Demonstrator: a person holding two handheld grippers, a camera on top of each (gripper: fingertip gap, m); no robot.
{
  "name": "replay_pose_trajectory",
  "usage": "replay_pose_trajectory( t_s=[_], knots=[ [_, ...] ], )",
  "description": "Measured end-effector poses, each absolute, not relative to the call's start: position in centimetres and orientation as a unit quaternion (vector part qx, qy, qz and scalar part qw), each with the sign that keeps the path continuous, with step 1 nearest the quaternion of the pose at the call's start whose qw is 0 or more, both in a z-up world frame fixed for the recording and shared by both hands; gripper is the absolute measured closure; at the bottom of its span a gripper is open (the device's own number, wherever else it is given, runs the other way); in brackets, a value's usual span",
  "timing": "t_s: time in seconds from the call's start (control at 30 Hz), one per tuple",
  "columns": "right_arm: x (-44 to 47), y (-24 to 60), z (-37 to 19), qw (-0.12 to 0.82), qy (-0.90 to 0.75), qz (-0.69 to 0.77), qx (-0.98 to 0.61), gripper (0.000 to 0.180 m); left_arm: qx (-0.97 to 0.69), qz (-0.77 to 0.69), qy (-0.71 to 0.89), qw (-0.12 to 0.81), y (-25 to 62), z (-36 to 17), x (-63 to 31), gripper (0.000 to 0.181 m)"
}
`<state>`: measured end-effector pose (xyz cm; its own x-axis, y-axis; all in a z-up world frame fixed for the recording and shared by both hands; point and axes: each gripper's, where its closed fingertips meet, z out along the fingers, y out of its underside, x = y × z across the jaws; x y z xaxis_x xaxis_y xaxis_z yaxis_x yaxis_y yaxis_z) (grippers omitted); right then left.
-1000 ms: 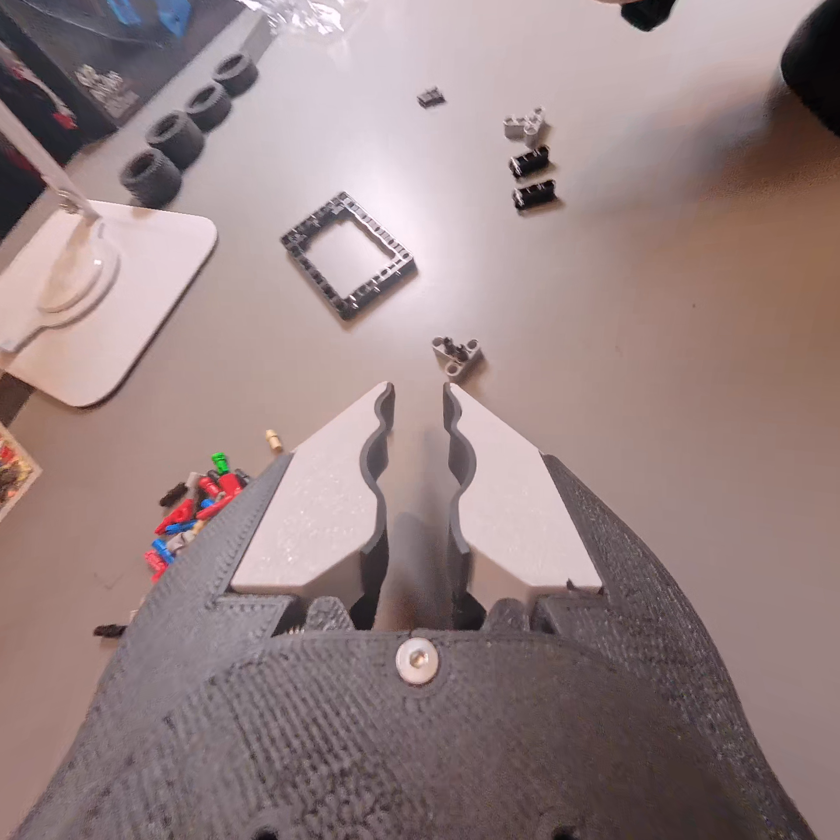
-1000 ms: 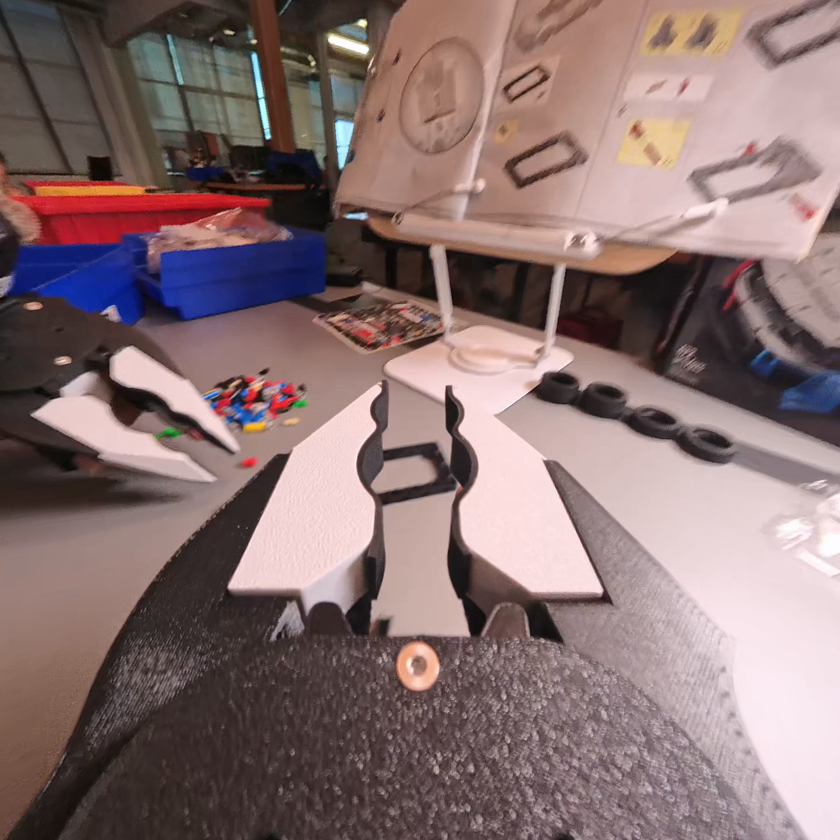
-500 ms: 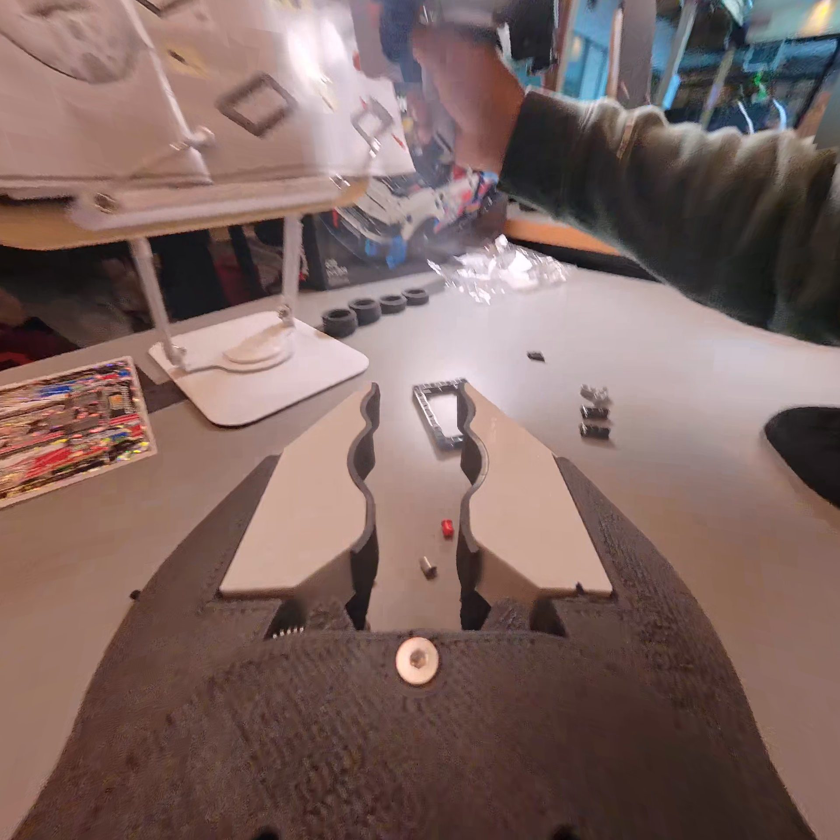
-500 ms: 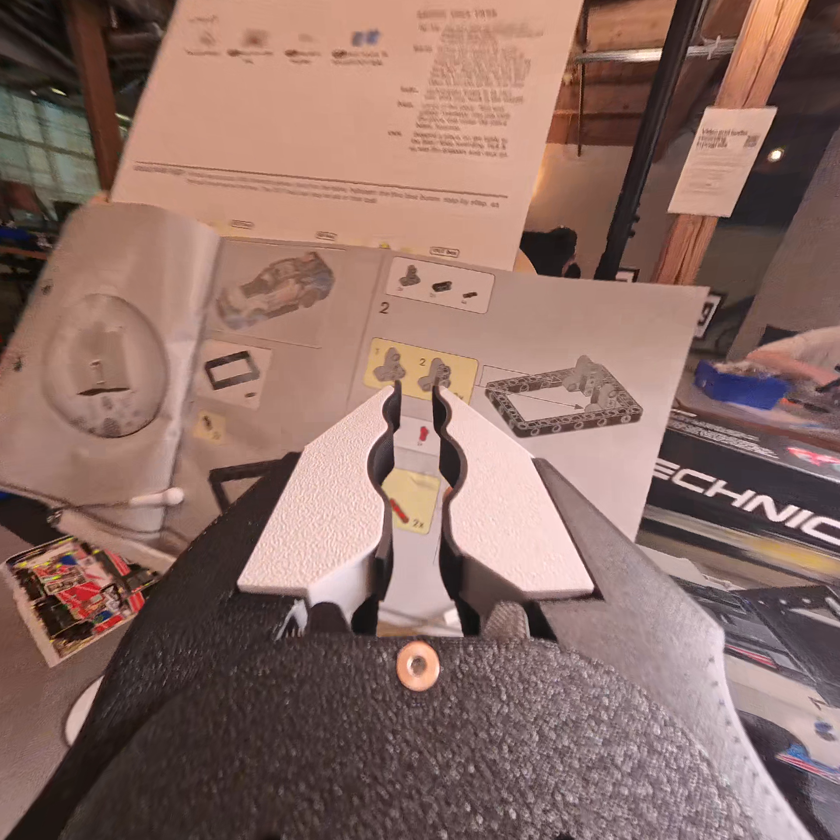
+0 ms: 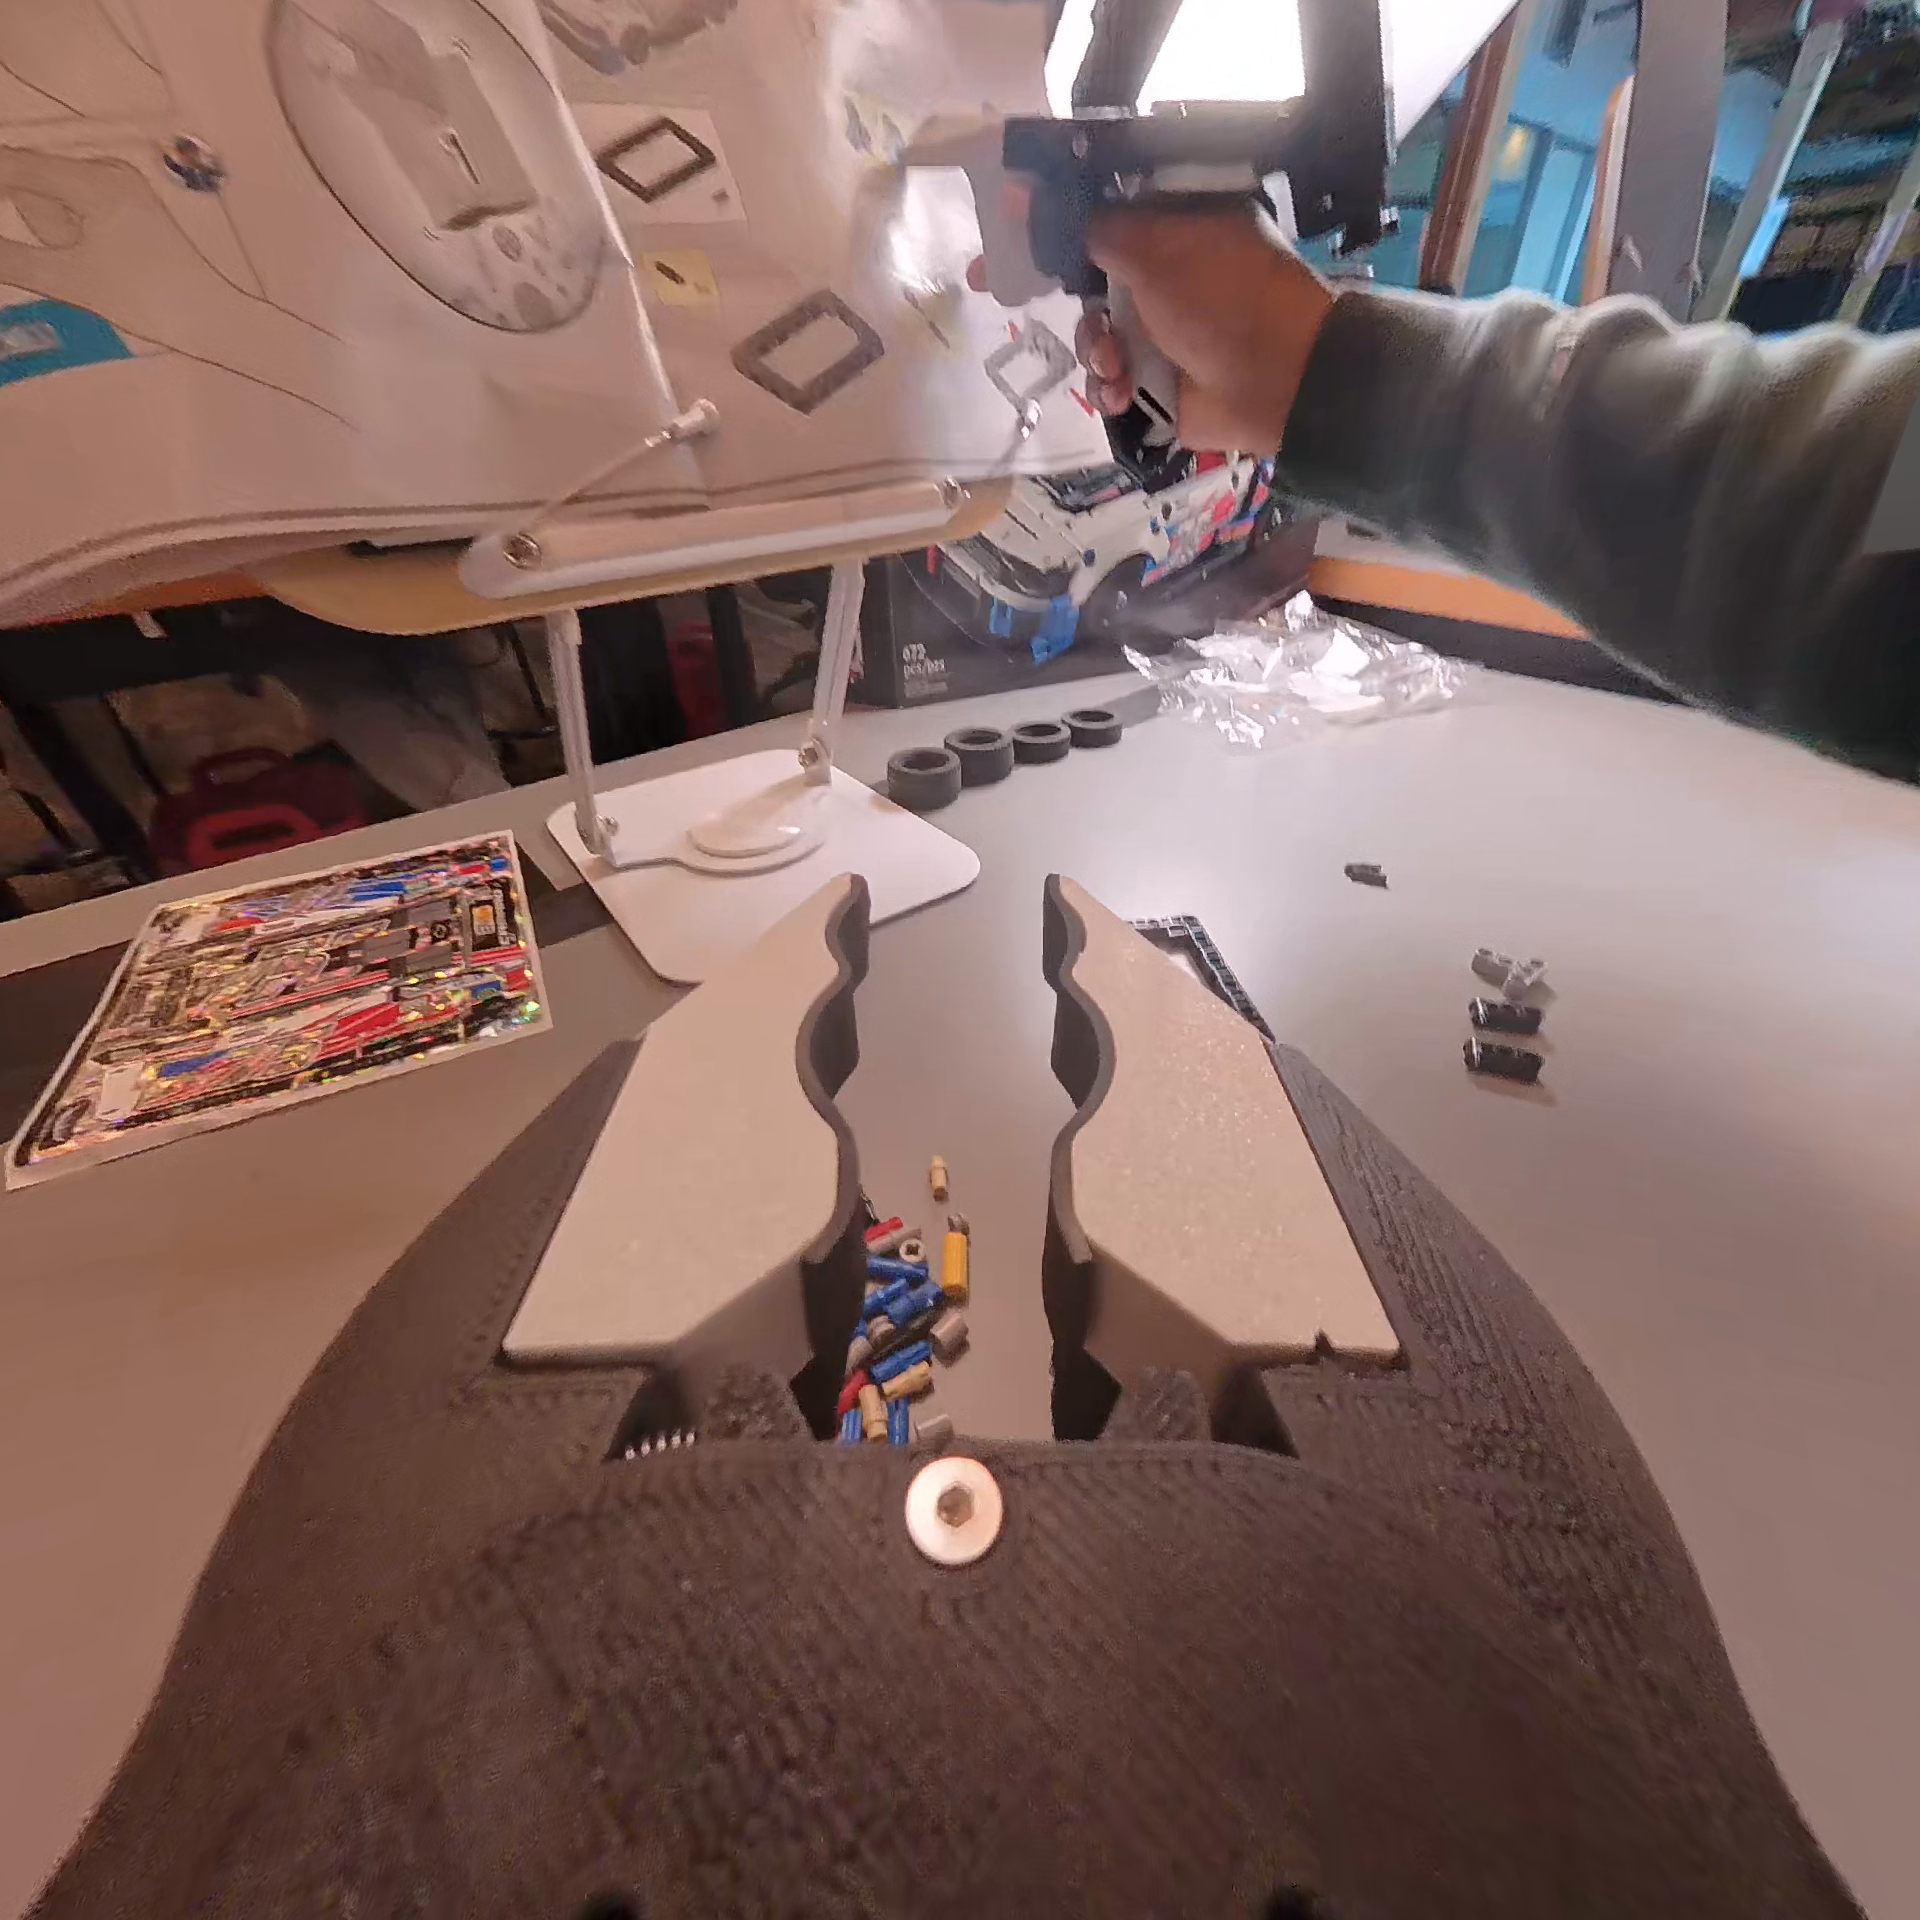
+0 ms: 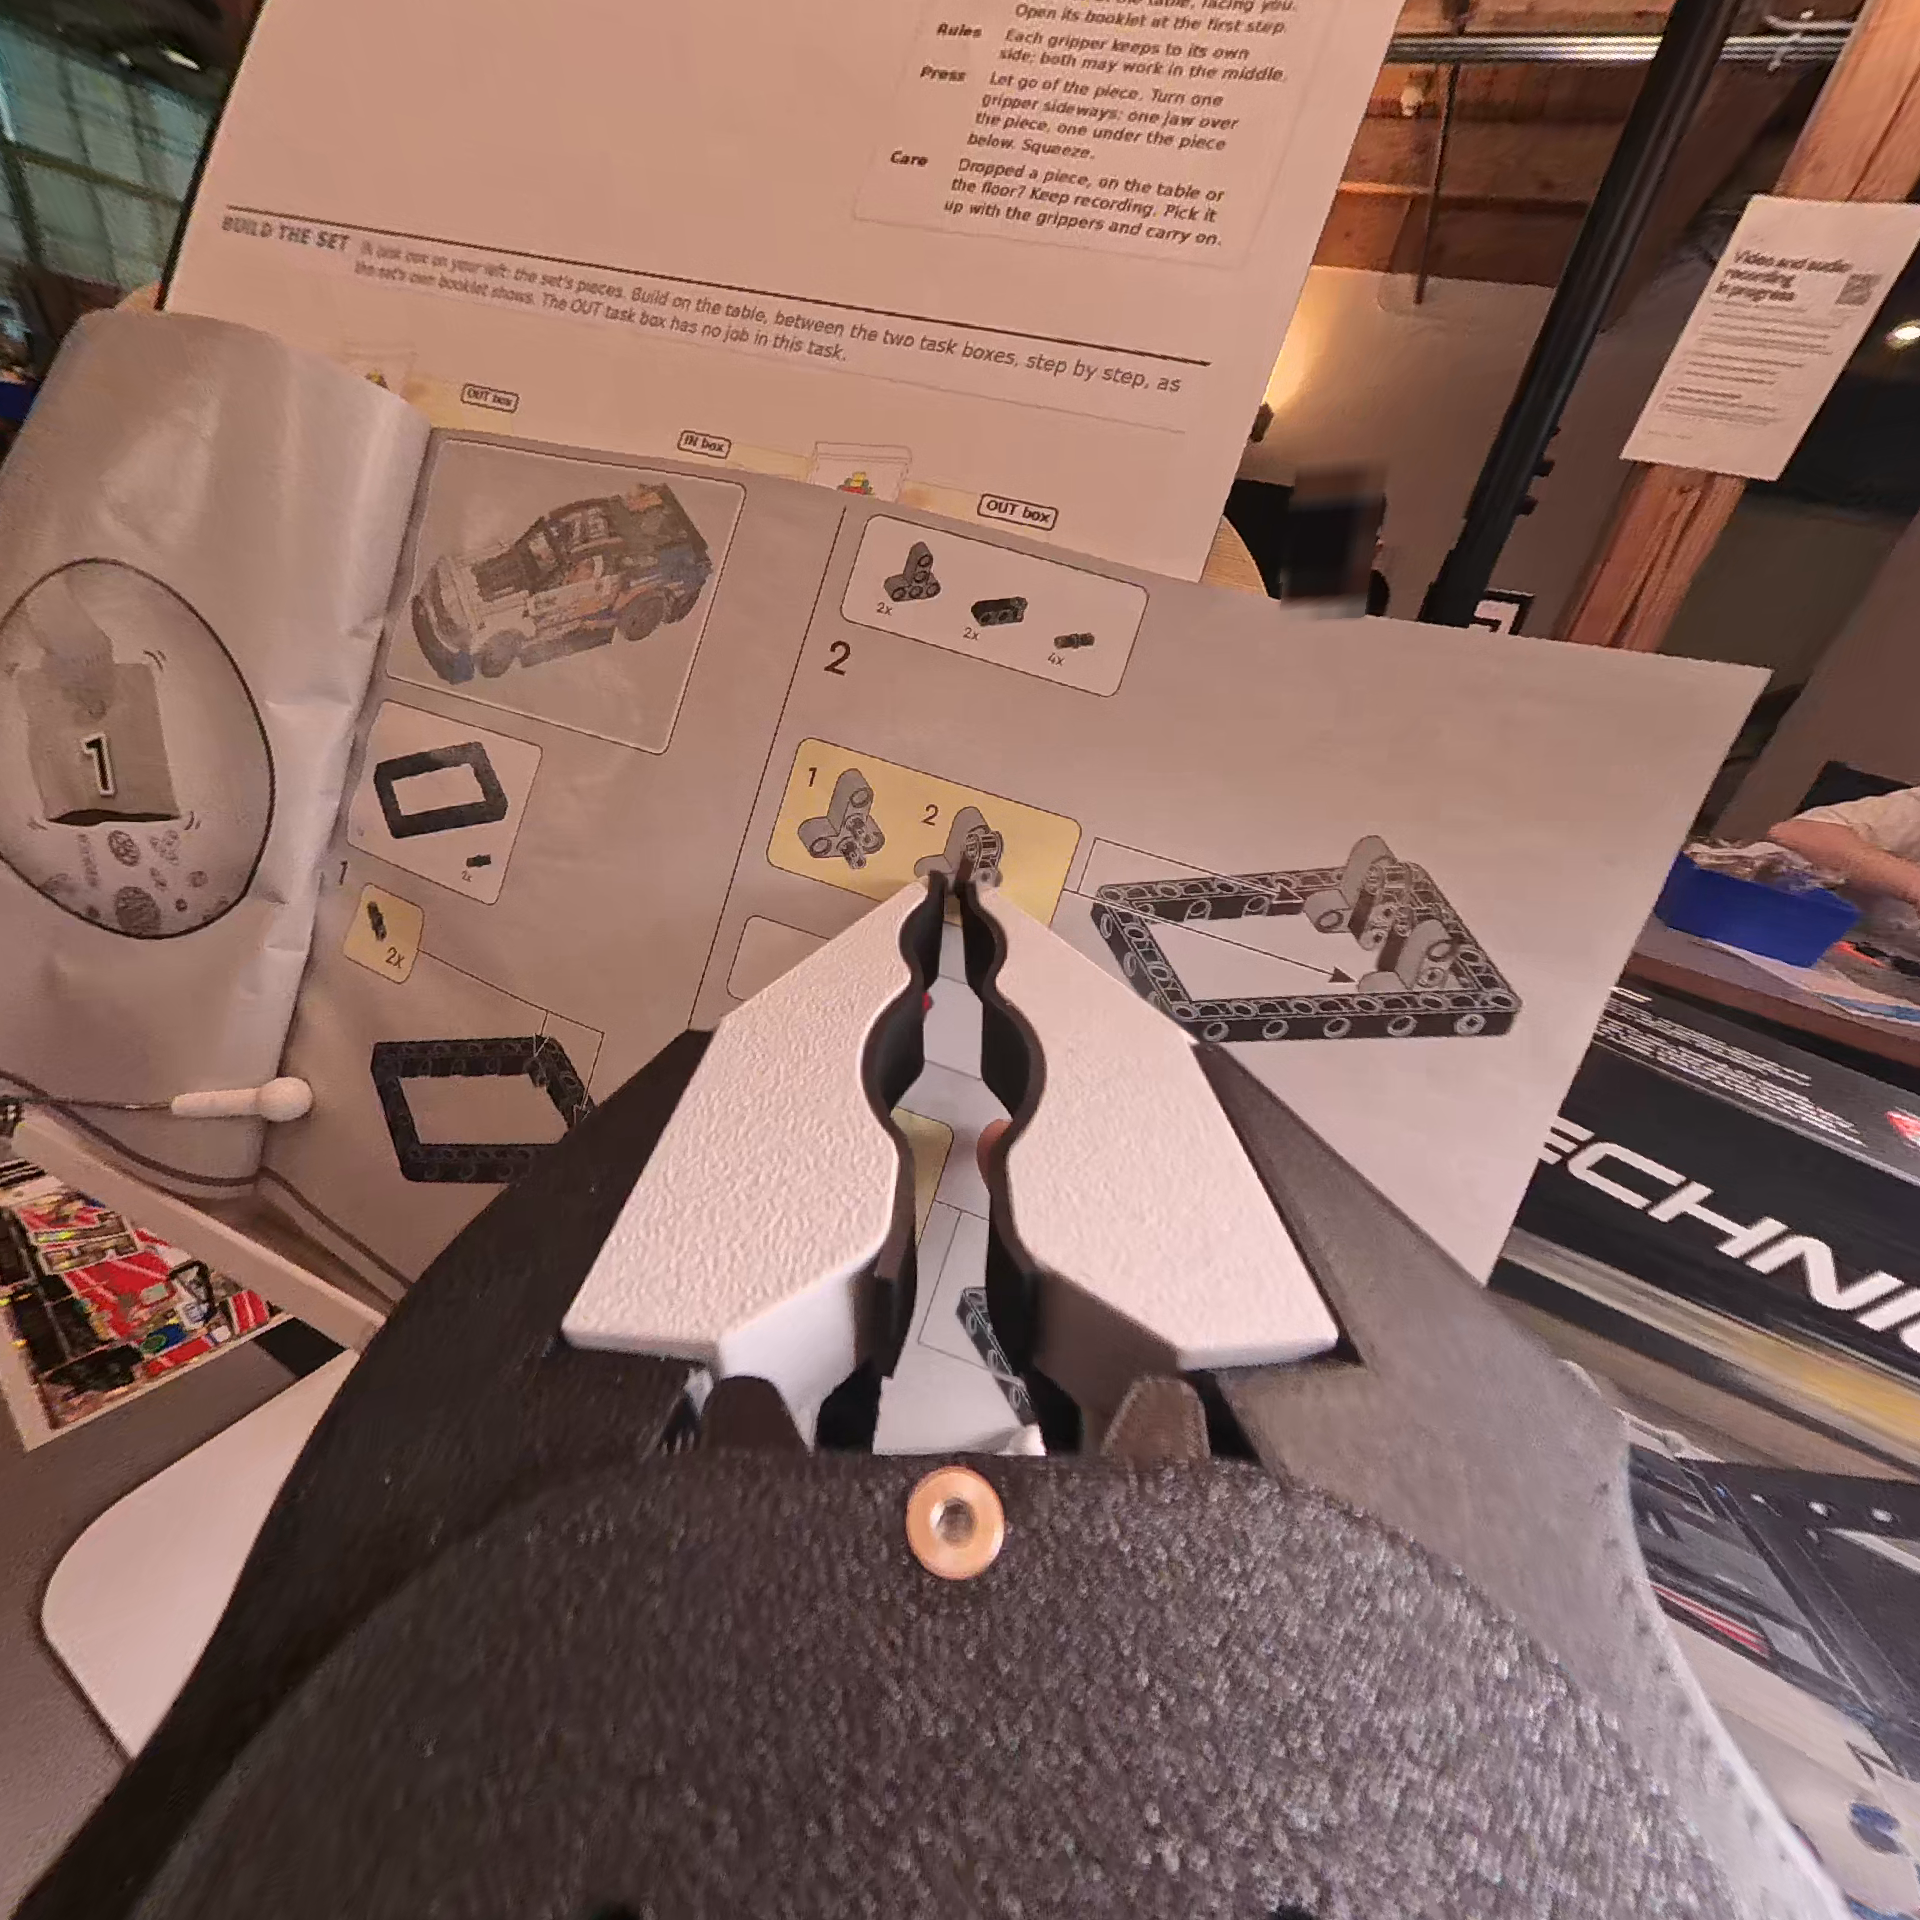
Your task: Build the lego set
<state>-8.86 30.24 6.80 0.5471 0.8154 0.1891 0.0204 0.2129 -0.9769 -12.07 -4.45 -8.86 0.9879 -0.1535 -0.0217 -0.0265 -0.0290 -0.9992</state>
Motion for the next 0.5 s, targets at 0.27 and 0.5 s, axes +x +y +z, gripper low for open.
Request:
replay_pose_trajectory(
  t_s=[0.27, 0.5],
  knots=[
    [-5.8, 27.1, 5.8, 0.679, -0.395, 0.293, -0.546, 0.176, -0.734, -0.050, 0.100, 0.670, -4.3, -10.3, -10.2, 0.149],
    [1.4, 15.0, -6.1, 0.475, -0.603, 0.296, -0.569, 0.169, -0.727, -0.051, 0.123, 0.674, -5.0, -9.6, -9.1, 0.149]
  ],
)
